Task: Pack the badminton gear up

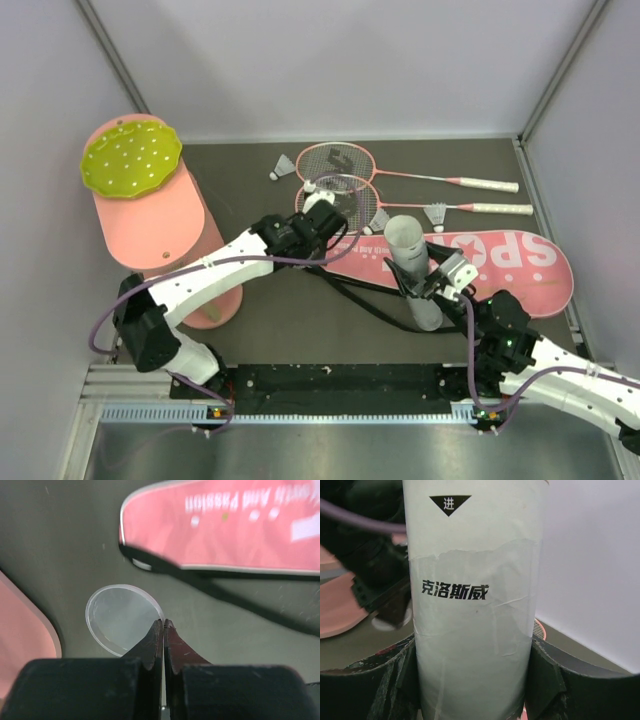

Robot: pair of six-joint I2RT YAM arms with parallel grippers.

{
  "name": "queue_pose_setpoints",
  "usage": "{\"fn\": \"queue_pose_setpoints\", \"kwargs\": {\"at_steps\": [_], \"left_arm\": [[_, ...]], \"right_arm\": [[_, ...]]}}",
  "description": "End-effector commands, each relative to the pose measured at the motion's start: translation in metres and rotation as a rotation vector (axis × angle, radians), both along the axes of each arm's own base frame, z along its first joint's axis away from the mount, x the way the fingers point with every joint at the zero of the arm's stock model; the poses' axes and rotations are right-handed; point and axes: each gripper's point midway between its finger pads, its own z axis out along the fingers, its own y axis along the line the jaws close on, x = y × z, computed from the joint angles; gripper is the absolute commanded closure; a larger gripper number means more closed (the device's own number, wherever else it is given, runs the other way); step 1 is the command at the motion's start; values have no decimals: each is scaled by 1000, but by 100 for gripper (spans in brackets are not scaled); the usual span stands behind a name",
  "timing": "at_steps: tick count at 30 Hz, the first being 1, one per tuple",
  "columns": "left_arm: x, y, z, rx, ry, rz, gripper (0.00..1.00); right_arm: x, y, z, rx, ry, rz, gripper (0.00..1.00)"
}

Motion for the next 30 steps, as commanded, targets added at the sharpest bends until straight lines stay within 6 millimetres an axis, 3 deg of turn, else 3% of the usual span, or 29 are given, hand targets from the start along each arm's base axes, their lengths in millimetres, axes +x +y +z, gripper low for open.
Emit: {"fn": "queue_pose_setpoints", "kwargs": {"at_steps": [1, 2, 4, 7, 13, 16, 17, 20, 23, 26, 29, 30], "left_arm": [[-45, 5, -20, -48, 43, 20, 100], [-56, 10, -36, -28, 72, 18, 100], [-74, 1, -45, -67, 86, 14, 100], [-93, -3, -78, -46, 129, -1, 100], [-92, -26, -103, -25, 173, -40, 100], [-85, -32, -102, -17, 155, -56, 77], [-83, -35, -101, -20, 149, -66, 55], [-65, -46, -93, -68, 156, -87, 42], [-37, -48, -79, -127, 140, -79, 41], [6, -41, -58, -200, 109, -15, 43], [64, -12, -40, -202, 34, 231, 38], [82, -1, -45, -188, 27, 300, 34]], "right_arm": [[4, -8, 6, 53, -5, -38, 74], [4, -8, 6, 55, -6, -36, 74], [3, -8, 7, 60, -8, -34, 74], [3, -8, 8, 62, -7, -30, 74], [1, -9, 13, 71, -7, -27, 74], [1, -12, 16, 70, -1, -35, 75], [1, -13, 16, 70, -4, -39, 75], [0, -19, 19, 84, -13, -51, 75], [-1, -24, 22, 100, -21, -57, 75], [-1, -28, 24, 115, -26, -70, 75], [0, -29, 23, 126, -22, -81, 75], [1, -29, 21, 124, -17, -87, 75]]}}
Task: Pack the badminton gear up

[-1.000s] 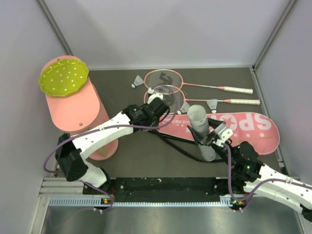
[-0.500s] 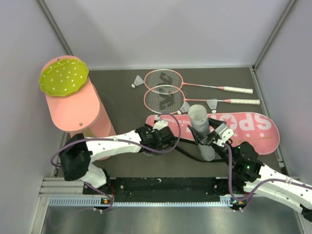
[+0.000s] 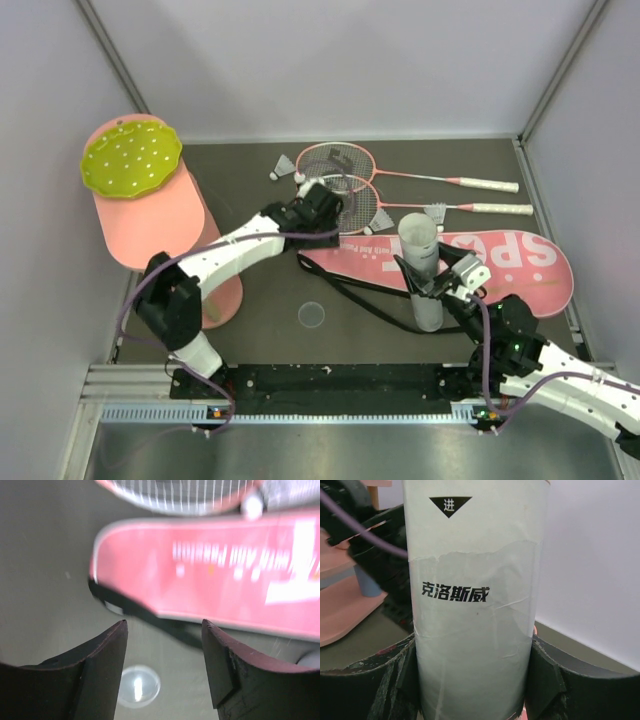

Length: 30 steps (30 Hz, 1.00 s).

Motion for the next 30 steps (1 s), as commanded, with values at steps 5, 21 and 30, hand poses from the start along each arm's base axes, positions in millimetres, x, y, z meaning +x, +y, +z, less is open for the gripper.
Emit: {"fn": "queue_pose_setpoints", "kwargs": {"at_steps": [5, 21, 30], "left_arm": [[148, 59, 53, 103, -203, 545, 27], [303, 99, 42, 170, -538, 754, 5], [337, 106, 7, 105, -561, 785, 14]], "right_arm": [[5, -9, 10, 65, -5, -44, 75], [6, -4, 6, 67, -5, -35, 75], [8, -4, 6, 58, 0, -44, 75]]}}
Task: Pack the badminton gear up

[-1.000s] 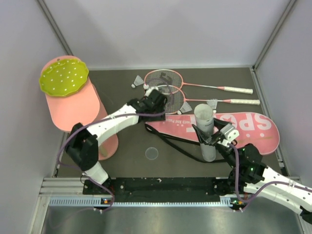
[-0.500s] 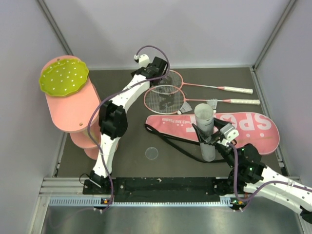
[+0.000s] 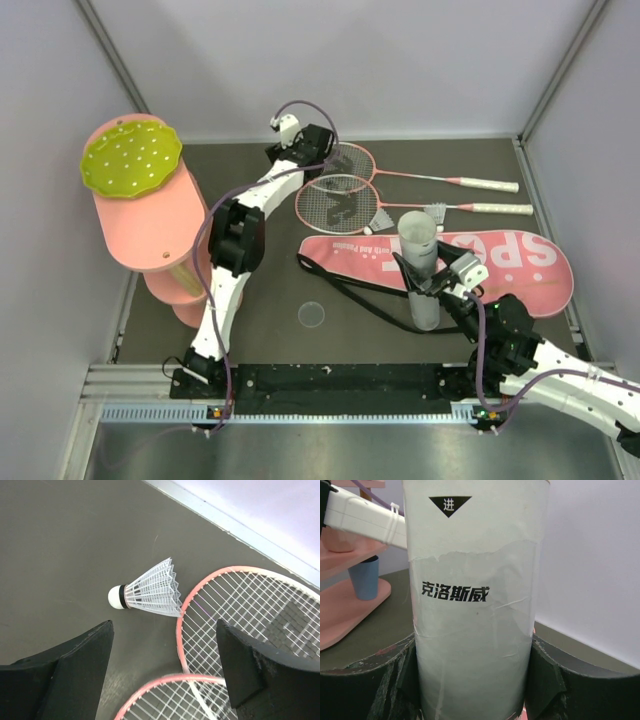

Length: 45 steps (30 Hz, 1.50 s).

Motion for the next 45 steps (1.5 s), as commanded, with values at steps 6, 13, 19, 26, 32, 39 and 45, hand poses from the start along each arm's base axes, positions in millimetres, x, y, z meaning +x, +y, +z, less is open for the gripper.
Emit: {"fn": "queue_pose_setpoints", "kwargs": {"at_steps": [6, 13, 19, 26, 32, 39, 45], "left_arm": [[29, 16, 3, -85, -108, 87, 17], [20, 29, -32, -269, -19, 163, 23], [26, 29, -46, -334, 14, 155, 26], [30, 28, -46, -348, 14, 142, 44], [25, 35, -42, -310, 23, 151, 60], [22, 31, -32, -271, 20, 130, 75], [7, 17, -6, -222, 18, 77, 93]], "right_arm": [[2, -6, 11, 46, -8, -23, 75], [2, -5, 9, 49, -2, -21, 75], [4, -4, 10, 49, -3, -25, 74], [6, 0, 6, 37, 1, -27, 74], [6, 1, 6, 40, -3, -22, 74], [7, 4, 3, 30, 1, -19, 74], [7, 4, 3, 27, 4, -18, 75]]}}
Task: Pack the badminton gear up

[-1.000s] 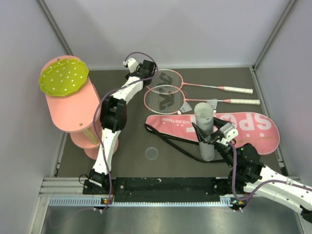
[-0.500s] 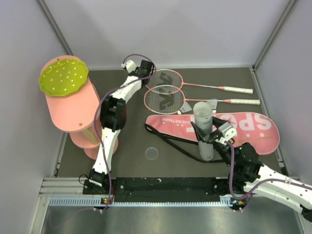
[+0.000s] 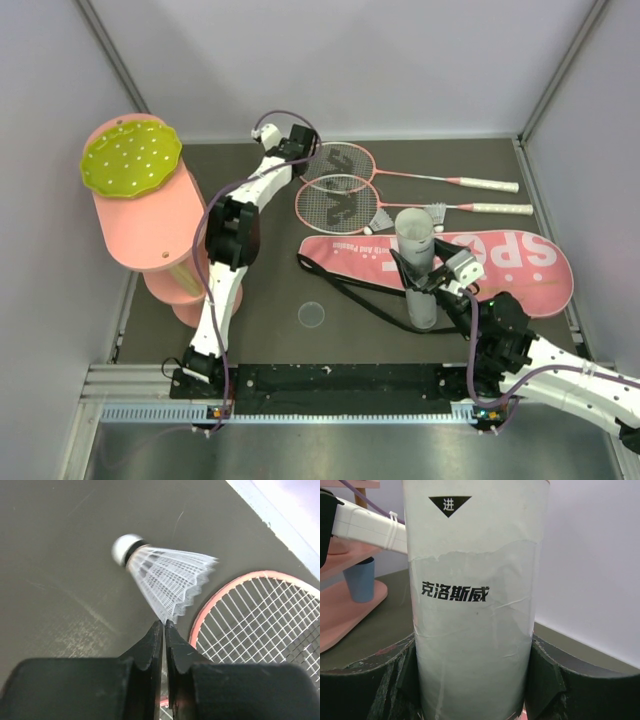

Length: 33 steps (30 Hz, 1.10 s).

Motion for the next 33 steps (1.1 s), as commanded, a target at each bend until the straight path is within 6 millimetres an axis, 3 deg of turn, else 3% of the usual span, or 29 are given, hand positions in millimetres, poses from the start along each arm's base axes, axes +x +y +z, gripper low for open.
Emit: {"fn": "queue_pose_setpoints", "kwargs": {"at_steps": [1, 5, 9, 11, 12, 14, 15, 16, 17, 18, 19, 20, 21, 22, 24, 26, 29, 31, 32, 33], "left_arm": [[-12, -4, 54, 43, -56, -26, 97], [-38, -15, 79, 78, -59, -59, 100], [-73, -37, 101, 81, -58, -135, 100], [-98, -45, 115, 86, -47, -190, 100], [-110, -45, 138, 71, -77, -200, 100], [-138, -50, 136, 97, -48, -238, 100], [-151, -46, 159, 84, -82, -245, 100], [-164, -46, 153, 104, -52, -289, 100], [-175, -51, 160, 90, -59, -329, 100], [-190, -58, 184, 18, -97, -399, 100], [-203, -62, 179, 13, -73, -476, 100], [-212, -67, 186, -15, -89, -541, 100], [-225, -72, 217, -72, -177, -599, 100], [-238, -78, 209, -98, -161, -674, 100], [-257, -76, 229, -132, -219, -715, 100], [-269, -79, 219, -148, -194, -773, 100], [-275, -92, 205, -133, -150, -829, 72], [-269, -102, 189, -79, -115, -838, 52], [-265, -112, 172, -23, -79, -835, 45], [-259, -119, 175, 2, -86, -835, 39]], "right_arm": [[0, 0, 2, 20, 3, 3, 75], [2, -3, 0, 3, 4, -15, 75], [3, -5, -3, -21, 2, -31, 75], [4, -4, -7, -43, 7, -33, 76], [5, -5, -9, -55, 8, -38, 76], [7, -6, -12, -60, 6, -56, 76], [8, -6, -15, -74, 8, -62, 76], [8, -5, -17, -87, 12, -59, 76], [8, -3, -18, -97, 15, -52, 76], [8, -2, -19, -108, 18, -48, 76], [6, 0, -18, -108, 12, -34, 76], [6, 2, -19, -112, 11, -25, 77], [6, 4, -20, -115, 5, -19, 77], [5, 5, -21, -121, 3, -12, 77], [7, 7, -24, -141, 15, -16, 77], [8, 7, -23, -141, 19, -18, 77], [5, 5, -17, -117, 14, -11, 77], [3, 4, -15, -110, 14, -4, 77], [3, 3, -14, -107, 14, -5, 77], [1, -1, -9, -90, 7, -11, 77]]}}
